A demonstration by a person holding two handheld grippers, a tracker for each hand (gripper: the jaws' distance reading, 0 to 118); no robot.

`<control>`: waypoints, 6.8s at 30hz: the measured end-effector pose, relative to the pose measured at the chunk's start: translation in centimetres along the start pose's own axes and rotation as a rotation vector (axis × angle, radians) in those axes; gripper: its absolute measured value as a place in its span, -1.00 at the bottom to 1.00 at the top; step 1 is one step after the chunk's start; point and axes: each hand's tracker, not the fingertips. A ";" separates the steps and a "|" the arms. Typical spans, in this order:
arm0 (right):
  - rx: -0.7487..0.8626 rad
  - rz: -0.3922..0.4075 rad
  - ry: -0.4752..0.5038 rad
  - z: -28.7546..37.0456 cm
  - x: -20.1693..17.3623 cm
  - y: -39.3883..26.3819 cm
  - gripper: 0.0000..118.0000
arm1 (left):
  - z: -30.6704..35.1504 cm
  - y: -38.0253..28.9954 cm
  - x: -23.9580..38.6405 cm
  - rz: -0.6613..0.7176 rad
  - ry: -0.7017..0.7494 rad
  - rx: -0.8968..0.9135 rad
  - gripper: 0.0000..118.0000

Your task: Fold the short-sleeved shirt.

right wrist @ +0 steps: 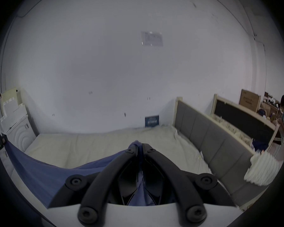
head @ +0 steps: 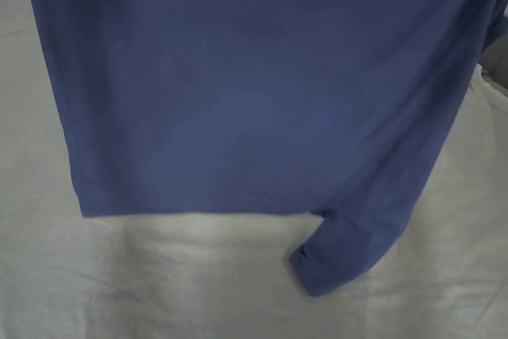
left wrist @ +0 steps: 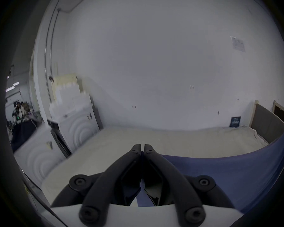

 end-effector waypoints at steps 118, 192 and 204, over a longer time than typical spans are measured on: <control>0.097 -0.022 0.065 20.7 8.8 -37.3 0.51 | 23.7 -35.3 1.8 0.114 -0.231 0.057 0.15; -0.749 0.002 0.043 13.3 14.7 -48.4 -0.97 | 23.2 -38.4 1.9 0.155 -0.314 -0.211 -0.63; -0.724 0.005 0.049 14.0 13.8 -47.5 -0.97 | 20.3 -40.2 -3.6 -0.005 -0.291 -0.539 1.00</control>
